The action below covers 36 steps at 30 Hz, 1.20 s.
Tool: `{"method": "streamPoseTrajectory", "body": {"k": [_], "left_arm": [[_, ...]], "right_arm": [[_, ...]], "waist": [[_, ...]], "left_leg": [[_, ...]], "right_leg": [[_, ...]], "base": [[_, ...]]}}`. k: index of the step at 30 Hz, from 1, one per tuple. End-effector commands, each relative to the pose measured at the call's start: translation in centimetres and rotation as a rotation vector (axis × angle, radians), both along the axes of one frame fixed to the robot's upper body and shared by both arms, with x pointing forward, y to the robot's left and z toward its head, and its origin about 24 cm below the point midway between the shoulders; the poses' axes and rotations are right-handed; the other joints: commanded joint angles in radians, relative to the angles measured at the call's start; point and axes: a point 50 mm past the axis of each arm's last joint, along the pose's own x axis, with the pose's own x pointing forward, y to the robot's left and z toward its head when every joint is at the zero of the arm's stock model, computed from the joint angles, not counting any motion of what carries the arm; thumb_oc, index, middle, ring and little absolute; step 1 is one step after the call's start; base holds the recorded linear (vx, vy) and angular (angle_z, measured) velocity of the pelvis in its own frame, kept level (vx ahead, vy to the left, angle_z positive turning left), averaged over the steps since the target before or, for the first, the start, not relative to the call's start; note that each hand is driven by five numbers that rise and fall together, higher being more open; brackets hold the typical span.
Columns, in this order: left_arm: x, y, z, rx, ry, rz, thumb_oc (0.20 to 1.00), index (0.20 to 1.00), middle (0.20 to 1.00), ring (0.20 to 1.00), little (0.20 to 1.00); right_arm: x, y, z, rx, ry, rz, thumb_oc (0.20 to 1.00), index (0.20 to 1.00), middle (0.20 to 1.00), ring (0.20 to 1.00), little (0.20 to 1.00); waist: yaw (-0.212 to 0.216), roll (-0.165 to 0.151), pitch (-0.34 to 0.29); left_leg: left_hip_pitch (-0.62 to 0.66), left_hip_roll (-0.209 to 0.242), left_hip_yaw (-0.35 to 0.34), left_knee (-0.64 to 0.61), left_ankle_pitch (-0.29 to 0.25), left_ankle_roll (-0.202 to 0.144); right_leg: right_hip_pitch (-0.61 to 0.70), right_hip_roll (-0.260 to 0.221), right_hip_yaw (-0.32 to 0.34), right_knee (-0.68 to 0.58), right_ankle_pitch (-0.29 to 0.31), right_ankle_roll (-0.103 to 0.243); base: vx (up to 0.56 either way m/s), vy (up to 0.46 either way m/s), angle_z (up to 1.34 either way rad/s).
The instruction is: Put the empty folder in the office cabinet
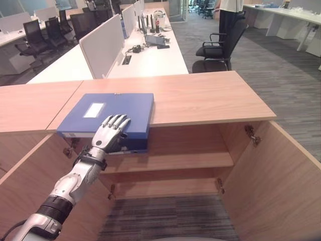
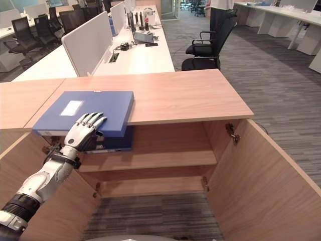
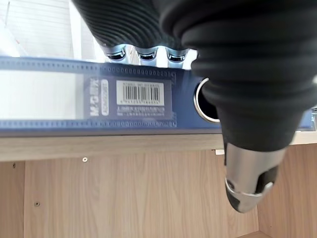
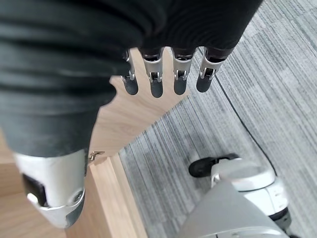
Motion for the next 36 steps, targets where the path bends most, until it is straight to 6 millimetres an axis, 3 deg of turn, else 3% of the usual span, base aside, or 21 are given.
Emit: {"method": "streamPoseTrajectory", "body": {"k": [1,4,5,6,7,16,28,32,35,36], "left_arm": [[2.7,0.3,5.5,0.050,-0.203,-0.010,1.000,1.000,1.000,1.000,1.000],[2.8,0.2,5.5,0.047,-0.205,-0.010,1.000,1.000,1.000,1.000,1.000],[2.9,0.1,5.5,0.046,-0.206,-0.009,0.573,0.573,0.573,0.573,0.573],[2.9,0.1,5.5,0.046,-0.201,-0.010,0.291,0.291,0.291,0.291,0.291],[3.0,0.1,5.5,0.045,-0.199,-0.010,0.200,0.200,0.200,0.200,0.200],[2.8,0.2,4.8,-0.013,-0.172,0.008,0.200,0.200,0.200,0.200,0.200],[2.6,0.2,5.8,-0.072,-0.209,0.010,0.200,0.200,0.200,0.200,0.200],[2.5,0.4,7.1,-0.096,-0.253,0.006,0.200,0.200,0.200,0.200,0.200],[2.4,0.7,8.8,-0.144,-0.324,0.013,0.200,0.200,0.200,0.200,0.200],[2.4,0.7,10.5,-0.196,-0.389,0.007,0.200,0.200,0.200,0.200,0.200]], "right_arm": [[2.0,-0.1,0.0,-0.007,-0.050,-0.031,1.000,1.000,1.000,1.000,1.000],[1.9,-0.1,0.0,-0.007,-0.046,-0.031,1.000,1.000,1.000,1.000,1.000],[2.0,-0.2,0.1,-0.010,-0.048,-0.033,1.000,1.000,1.000,1.000,1.000],[2.0,-0.2,0.1,-0.009,-0.048,-0.035,1.000,1.000,1.000,1.000,1.000],[1.9,-0.2,0.1,-0.009,-0.047,-0.036,1.000,1.000,1.000,1.000,1.000],[1.8,-0.3,0.1,-0.010,-0.043,-0.057,1.000,1.000,1.000,1.000,1.000],[2.1,-0.4,0.1,-0.009,-0.058,-0.070,1.000,1.000,1.000,1.000,1.000],[2.3,-0.3,0.1,-0.005,-0.064,-0.070,1.000,1.000,1.000,1.000,1.000],[2.4,-0.1,0.1,0.005,-0.068,-0.068,1.000,1.000,1.000,1.000,1.000],[2.7,0.1,0.0,0.011,-0.080,-0.064,1.000,1.000,1.000,1.000,1.000]], "waist": [[-0.021,-0.029,0.045],[-0.022,-0.030,0.042],[-0.024,-0.031,0.045],[-0.025,-0.031,0.044],[-0.025,-0.030,0.041],[-0.025,-0.036,0.043],[-0.021,-0.043,0.043],[-0.015,-0.044,0.042],[-0.012,-0.043,0.038],[-0.010,-0.041,0.039]], "left_leg": [[0.026,-0.039,-0.018,0.013,-0.058,0.004],[0.033,-0.039,-0.018,0.013,-0.070,0.003],[0.028,-0.039,-0.016,0.013,-0.059,0.004],[0.027,-0.040,-0.016,0.013,-0.058,0.004],[0.033,-0.040,-0.017,0.013,-0.070,0.003],[0.028,-0.039,-0.011,0.013,-0.059,0.005],[0.029,-0.039,-0.015,0.013,-0.059,0.004],[0.028,-0.039,-0.016,0.013,-0.058,0.004],[0.033,-0.039,-0.019,0.013,-0.069,0.003],[0.027,-0.039,-0.018,0.013,-0.055,0.003]], "right_leg": [[0.112,-0.004,0.011,0.017,-0.139,0.048],[0.119,-0.003,0.012,0.016,-0.149,0.049],[0.114,-0.003,0.011,0.018,-0.139,0.048],[0.113,-0.003,0.011,0.018,-0.139,0.048],[0.119,-0.004,0.013,0.016,-0.148,0.049],[0.113,-0.004,0.017,0.019,-0.138,0.047],[0.112,-0.003,0.016,0.019,-0.135,0.046],[0.113,-0.003,0.015,0.018,-0.135,0.047],[0.120,-0.003,0.014,0.017,-0.146,0.048],[0.115,-0.003,0.011,0.019,-0.137,0.046]], "base": [[0.01,0.004,-0.03],[0.02,0.002,-0.02],[0.00,0.000,0.00],[0.00,0.000,0.00],[0.00,0.000,0.00],[-0.01,0.001,0.00],[-0.01,0.002,0.00],[0.00,0.000,0.00],[0.00,0.000,0.00],[0.00,0.000,0.00]]}}
